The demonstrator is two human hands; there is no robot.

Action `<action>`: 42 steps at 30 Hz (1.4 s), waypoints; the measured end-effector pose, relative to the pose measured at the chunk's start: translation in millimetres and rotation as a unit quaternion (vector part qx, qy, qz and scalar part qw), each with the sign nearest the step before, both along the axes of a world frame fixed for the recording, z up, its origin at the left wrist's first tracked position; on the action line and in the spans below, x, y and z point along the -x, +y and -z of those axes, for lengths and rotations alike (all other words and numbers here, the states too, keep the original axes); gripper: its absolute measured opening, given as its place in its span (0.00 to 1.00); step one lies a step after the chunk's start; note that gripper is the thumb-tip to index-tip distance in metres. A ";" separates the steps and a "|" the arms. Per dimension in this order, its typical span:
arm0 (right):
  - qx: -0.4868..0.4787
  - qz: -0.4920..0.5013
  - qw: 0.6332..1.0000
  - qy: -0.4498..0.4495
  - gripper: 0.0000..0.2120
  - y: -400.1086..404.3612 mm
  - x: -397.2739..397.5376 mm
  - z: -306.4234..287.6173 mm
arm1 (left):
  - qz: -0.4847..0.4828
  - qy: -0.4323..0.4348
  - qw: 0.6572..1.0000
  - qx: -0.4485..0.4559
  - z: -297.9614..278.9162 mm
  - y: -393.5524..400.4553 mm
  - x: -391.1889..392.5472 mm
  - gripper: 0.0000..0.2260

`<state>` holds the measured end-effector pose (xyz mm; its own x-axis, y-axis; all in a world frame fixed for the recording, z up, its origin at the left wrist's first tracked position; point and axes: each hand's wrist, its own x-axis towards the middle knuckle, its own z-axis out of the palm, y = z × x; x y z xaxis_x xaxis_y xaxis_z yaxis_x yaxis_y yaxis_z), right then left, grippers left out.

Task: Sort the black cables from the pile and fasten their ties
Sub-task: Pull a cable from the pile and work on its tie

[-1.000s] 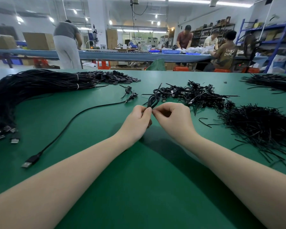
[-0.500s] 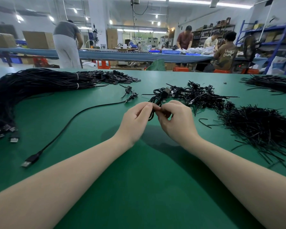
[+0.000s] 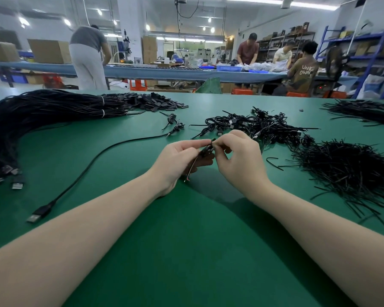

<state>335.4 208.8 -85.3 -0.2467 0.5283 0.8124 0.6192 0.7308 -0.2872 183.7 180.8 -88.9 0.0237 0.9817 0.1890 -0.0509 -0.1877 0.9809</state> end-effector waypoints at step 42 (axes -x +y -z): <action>-0.097 0.013 0.995 -0.024 0.04 -7.3 7.7 -0.2 | -0.034 -0.014 0.999 0.009 4.9 8.1 -2.4 0.11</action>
<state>327.8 201.5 -85.2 -0.2766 0.3690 0.8873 0.6479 0.7535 -0.1114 186.1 188.9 -93.7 -0.0487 0.9840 0.1713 -0.0655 -0.1743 0.9825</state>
